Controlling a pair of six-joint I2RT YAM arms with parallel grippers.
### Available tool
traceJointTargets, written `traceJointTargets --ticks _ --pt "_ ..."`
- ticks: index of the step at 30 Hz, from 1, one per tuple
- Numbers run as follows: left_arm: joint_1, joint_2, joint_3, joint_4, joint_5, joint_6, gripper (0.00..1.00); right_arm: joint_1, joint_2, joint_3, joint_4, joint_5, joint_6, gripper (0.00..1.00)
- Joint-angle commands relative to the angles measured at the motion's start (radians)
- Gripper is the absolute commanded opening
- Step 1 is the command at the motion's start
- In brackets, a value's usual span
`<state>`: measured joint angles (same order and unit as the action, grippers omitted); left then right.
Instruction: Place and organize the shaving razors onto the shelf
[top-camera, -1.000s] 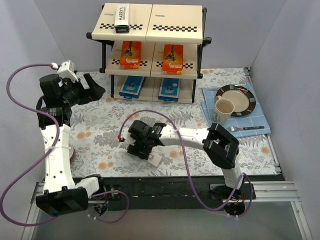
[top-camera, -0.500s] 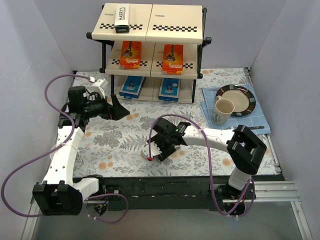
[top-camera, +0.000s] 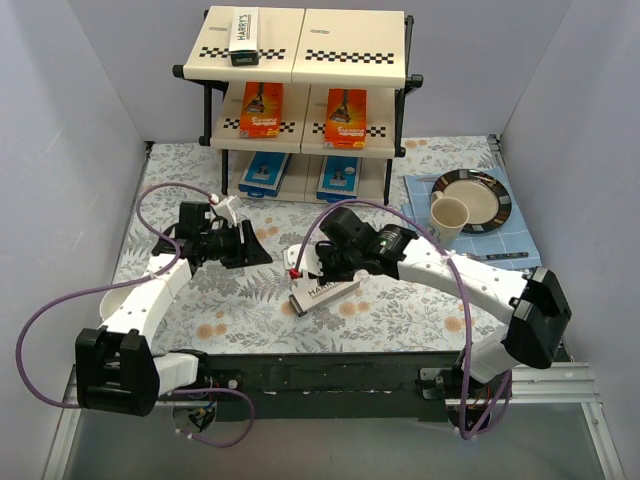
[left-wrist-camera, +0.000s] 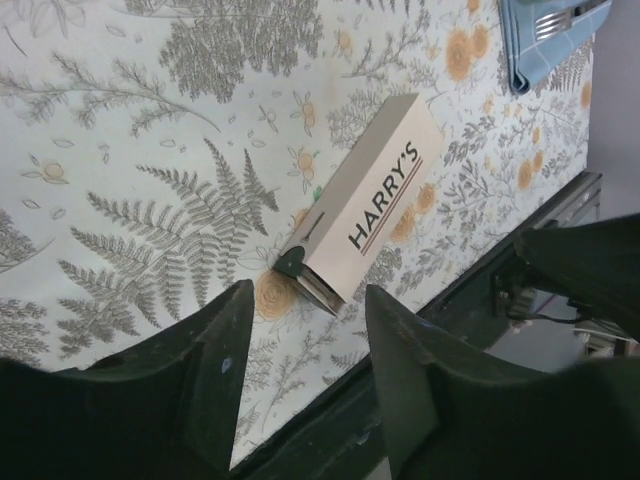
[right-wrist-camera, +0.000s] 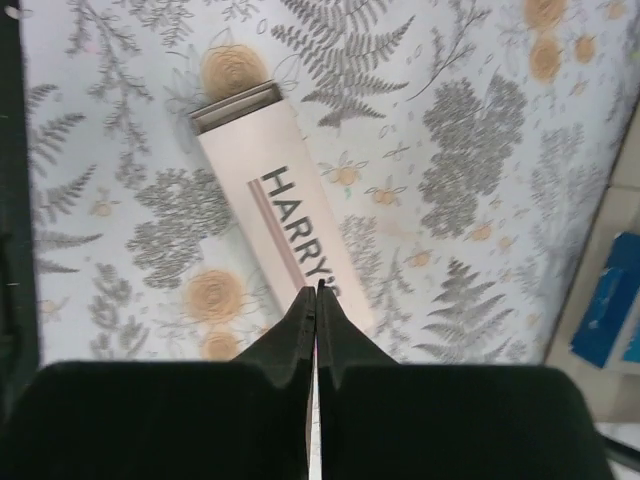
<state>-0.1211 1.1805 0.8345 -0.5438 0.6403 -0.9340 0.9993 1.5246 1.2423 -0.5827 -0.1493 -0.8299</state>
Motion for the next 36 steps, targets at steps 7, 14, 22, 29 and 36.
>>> traceJointTargets --ticks 7,14,22,29,36 --pt "-0.052 0.105 -0.150 0.192 -0.019 -0.158 0.00 0.001 -0.104 -0.251 -0.112 -0.062 0.301 0.01" --pt "-0.104 0.203 -0.198 0.292 0.016 -0.196 0.00 -0.045 -0.024 -0.327 0.079 0.013 0.330 0.01" --pt "-0.244 0.295 -0.187 0.332 0.025 -0.196 0.00 -0.119 0.182 -0.183 0.184 0.013 0.310 0.01" --pt "-0.310 0.254 -0.212 0.343 0.062 -0.218 0.02 -0.119 0.365 0.081 0.162 -0.027 0.334 0.01" --pt "-0.298 0.167 -0.181 0.187 -0.013 -0.186 0.02 -0.123 0.337 0.065 0.144 0.065 0.324 0.01"
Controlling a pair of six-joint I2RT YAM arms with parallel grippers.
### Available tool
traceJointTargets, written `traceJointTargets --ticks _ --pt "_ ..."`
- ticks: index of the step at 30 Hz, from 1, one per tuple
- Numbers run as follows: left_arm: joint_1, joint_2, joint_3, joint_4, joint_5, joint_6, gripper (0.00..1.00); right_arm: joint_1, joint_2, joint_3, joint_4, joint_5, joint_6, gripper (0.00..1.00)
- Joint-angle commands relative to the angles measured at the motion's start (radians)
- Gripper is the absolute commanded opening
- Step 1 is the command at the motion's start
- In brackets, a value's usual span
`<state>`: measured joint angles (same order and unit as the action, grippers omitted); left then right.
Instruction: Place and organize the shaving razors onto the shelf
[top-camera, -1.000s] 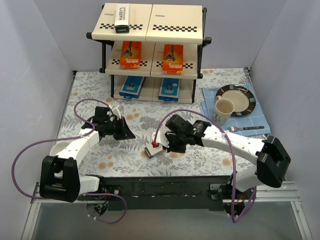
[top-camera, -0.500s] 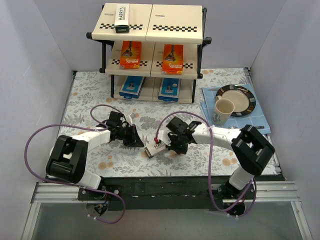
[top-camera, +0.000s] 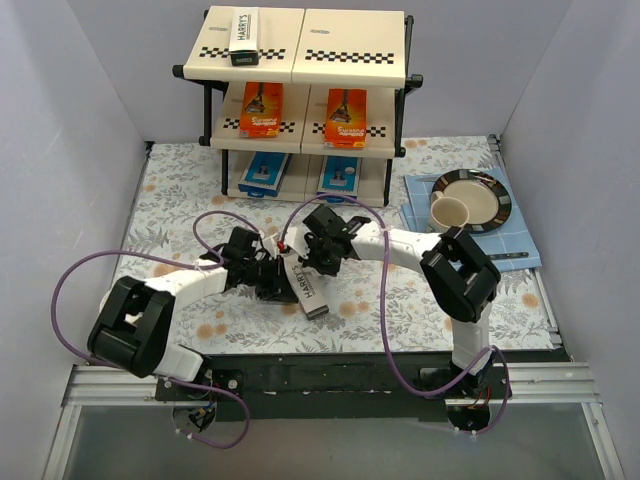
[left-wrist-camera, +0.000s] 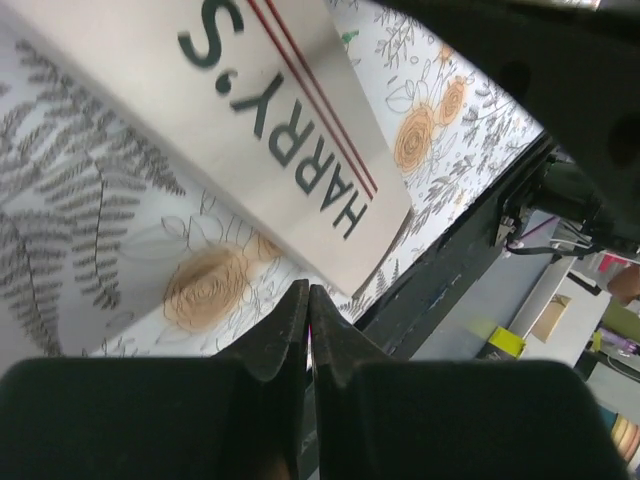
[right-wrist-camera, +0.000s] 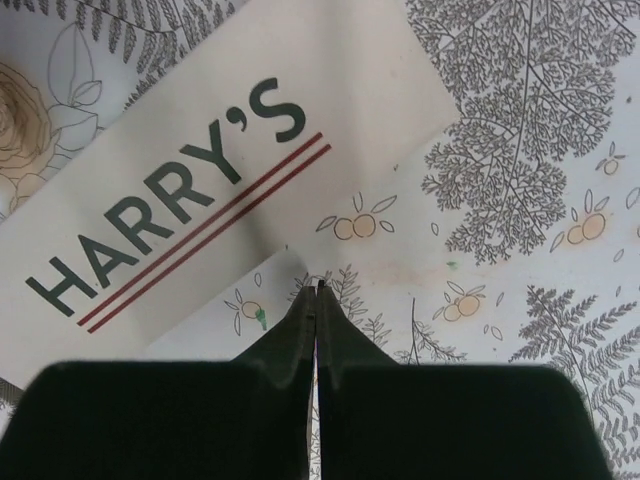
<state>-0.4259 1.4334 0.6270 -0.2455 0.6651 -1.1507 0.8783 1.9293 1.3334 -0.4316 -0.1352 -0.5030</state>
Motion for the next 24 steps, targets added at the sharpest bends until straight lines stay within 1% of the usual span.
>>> traceJointTargets --ticks 1,3,5,7,8,10,13,16,19,24 --pt "0.024 -0.108 0.049 -0.136 -0.039 0.008 0.01 -0.004 -0.091 -0.048 -0.001 0.060 -0.003 0.01" --pt "0.065 -0.155 0.086 -0.199 -0.015 0.019 0.00 -0.013 -0.178 -0.120 0.004 0.088 0.000 0.01" --pt "0.082 -0.194 0.149 -0.230 -0.071 0.049 0.00 -0.013 -0.237 -0.160 0.001 0.104 0.009 0.01" --pt "0.116 -0.203 0.181 -0.219 -0.164 0.058 0.00 -0.013 -0.312 -0.184 -0.033 0.069 0.012 0.01" --pt "0.127 -0.199 0.209 -0.207 -0.195 0.055 0.00 -0.015 -0.331 -0.188 -0.082 0.012 0.001 0.01" --pt "0.151 -0.144 0.233 -0.172 -0.238 0.051 0.00 -0.010 -0.375 -0.209 -0.114 -0.049 -0.003 0.01" --pt "0.183 -0.055 0.269 -0.112 -0.272 0.037 0.00 0.004 -0.392 -0.243 -0.144 -0.183 -0.006 0.01" --pt "0.202 0.025 0.290 -0.045 -0.294 0.036 0.00 0.043 -0.391 -0.257 -0.142 -0.231 -0.009 0.01" --pt "0.208 0.110 0.321 -0.002 -0.295 0.034 0.00 0.100 -0.375 -0.258 -0.133 -0.234 -0.020 0.01" --pt "0.205 0.197 0.349 0.064 -0.216 0.022 0.00 0.156 -0.316 -0.240 -0.099 -0.224 -0.028 0.01"
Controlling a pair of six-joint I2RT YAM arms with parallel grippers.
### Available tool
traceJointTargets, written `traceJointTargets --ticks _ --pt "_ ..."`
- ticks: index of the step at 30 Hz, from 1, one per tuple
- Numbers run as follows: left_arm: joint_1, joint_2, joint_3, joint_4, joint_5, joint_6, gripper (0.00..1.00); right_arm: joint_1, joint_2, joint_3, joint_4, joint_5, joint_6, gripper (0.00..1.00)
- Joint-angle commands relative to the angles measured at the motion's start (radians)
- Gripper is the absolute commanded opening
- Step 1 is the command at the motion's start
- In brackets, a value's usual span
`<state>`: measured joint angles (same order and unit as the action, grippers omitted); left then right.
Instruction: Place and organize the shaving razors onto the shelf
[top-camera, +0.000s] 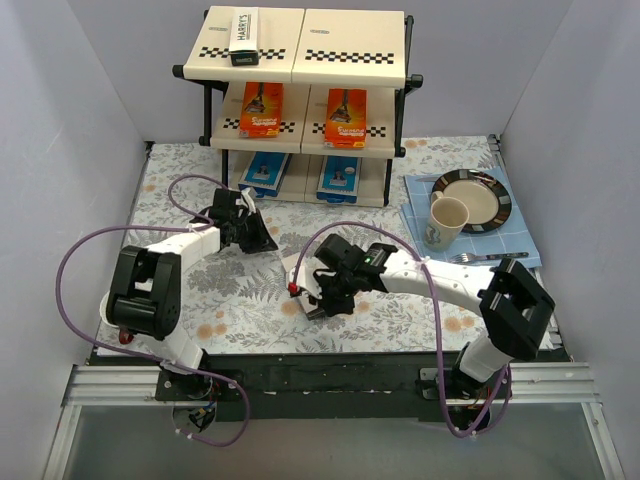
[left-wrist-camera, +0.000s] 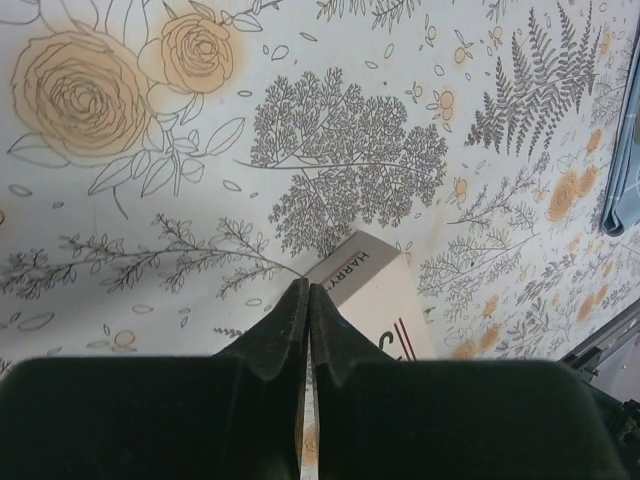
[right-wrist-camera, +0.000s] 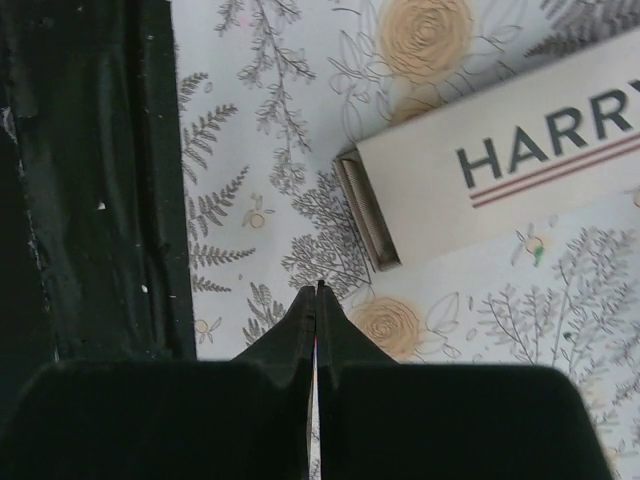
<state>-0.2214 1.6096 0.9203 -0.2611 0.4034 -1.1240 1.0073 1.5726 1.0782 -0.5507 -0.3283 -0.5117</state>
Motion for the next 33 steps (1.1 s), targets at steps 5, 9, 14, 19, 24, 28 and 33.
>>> traceJointTargets --ticks 5,9,14,19,24,28,33 --pt "-0.006 0.082 0.043 0.097 0.119 0.004 0.00 0.033 0.122 0.061 0.024 -0.031 -0.040 0.01" --pt "-0.033 0.098 0.009 0.106 0.143 0.021 0.00 0.033 0.148 0.065 0.043 -0.028 -0.044 0.01" --pt "-0.065 0.085 -0.032 0.117 0.143 0.021 0.00 0.033 0.152 0.057 0.115 0.046 -0.014 0.01" --pt "-0.076 0.076 -0.044 0.115 0.111 0.023 0.00 0.033 0.161 0.074 0.166 0.115 -0.014 0.01" --pt "-0.076 0.064 -0.017 0.071 0.020 0.033 0.00 0.031 0.167 0.078 0.147 0.120 -0.019 0.01" --pt "-0.044 -0.046 0.020 -0.001 -0.051 0.017 0.00 0.027 0.072 0.054 0.084 0.187 -0.010 0.01" --pt "-0.030 -0.250 -0.020 -0.014 -0.026 0.006 0.00 0.002 -0.135 -0.020 0.064 0.245 0.140 0.95"
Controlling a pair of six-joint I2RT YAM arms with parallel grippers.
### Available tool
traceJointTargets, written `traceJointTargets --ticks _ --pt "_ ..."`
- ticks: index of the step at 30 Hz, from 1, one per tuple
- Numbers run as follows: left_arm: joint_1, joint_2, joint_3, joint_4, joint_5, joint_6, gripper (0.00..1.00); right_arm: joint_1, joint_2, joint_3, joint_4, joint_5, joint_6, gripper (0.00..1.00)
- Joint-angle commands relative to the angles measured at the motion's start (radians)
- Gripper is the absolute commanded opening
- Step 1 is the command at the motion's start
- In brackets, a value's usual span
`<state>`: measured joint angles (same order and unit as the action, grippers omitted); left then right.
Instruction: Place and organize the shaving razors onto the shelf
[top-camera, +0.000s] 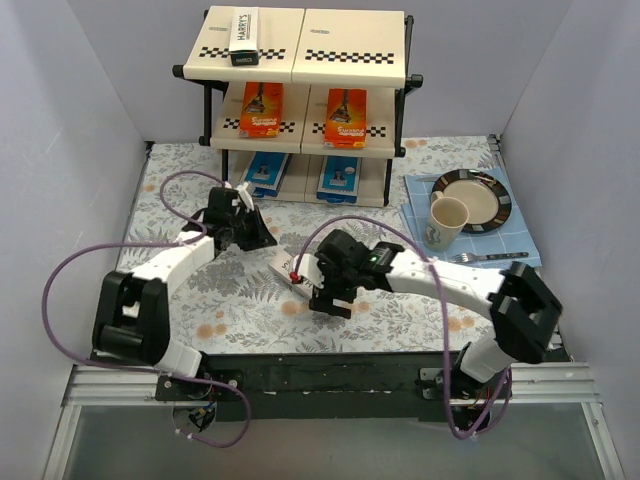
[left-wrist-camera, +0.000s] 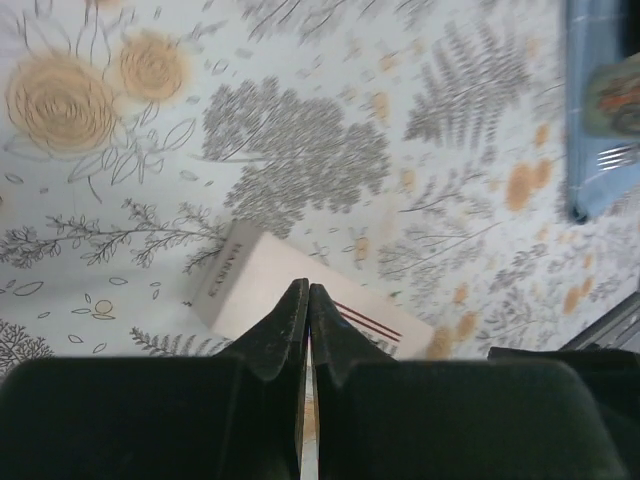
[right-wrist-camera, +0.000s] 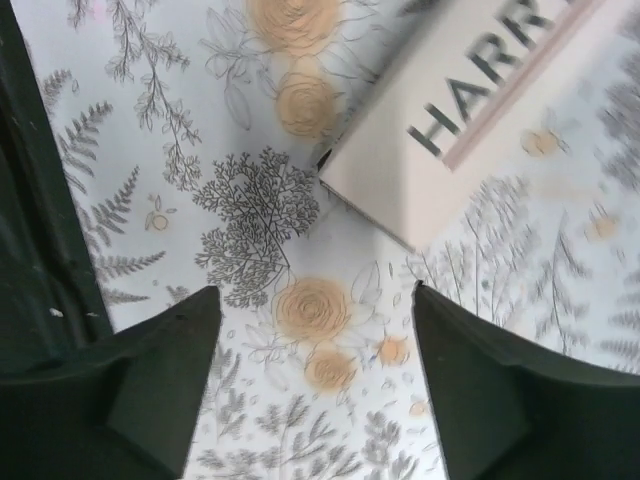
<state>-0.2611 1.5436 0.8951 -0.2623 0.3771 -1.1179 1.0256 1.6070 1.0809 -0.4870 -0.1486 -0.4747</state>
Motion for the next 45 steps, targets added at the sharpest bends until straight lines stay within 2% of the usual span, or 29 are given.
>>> traceJointTargets --ticks 1,6,12,16,28,45 --pt "0.010 -0.200 -0.008 -0.017 0.005 0.003 0.00 -0.018 -0.183 -0.024 0.005 0.060 0.138 0.99" --pt "0.014 -0.275 -0.041 -0.038 0.032 -0.014 0.01 -0.019 -0.161 -0.042 0.117 -0.008 0.323 0.99" --pt "0.072 -0.356 -0.051 -0.061 0.049 0.047 0.01 -0.070 -0.019 0.043 0.157 0.018 0.326 0.99" --pt "0.150 -0.398 -0.067 -0.077 0.046 0.056 0.01 -0.111 0.072 0.097 0.156 0.017 0.370 0.99" --pt "0.302 -0.448 -0.120 -0.061 0.078 0.023 0.01 -0.119 0.162 0.112 0.159 -0.105 0.412 0.99" --pt "0.326 -0.450 -0.143 -0.040 0.095 -0.002 0.01 -0.121 0.251 0.122 0.168 -0.028 0.406 0.97"
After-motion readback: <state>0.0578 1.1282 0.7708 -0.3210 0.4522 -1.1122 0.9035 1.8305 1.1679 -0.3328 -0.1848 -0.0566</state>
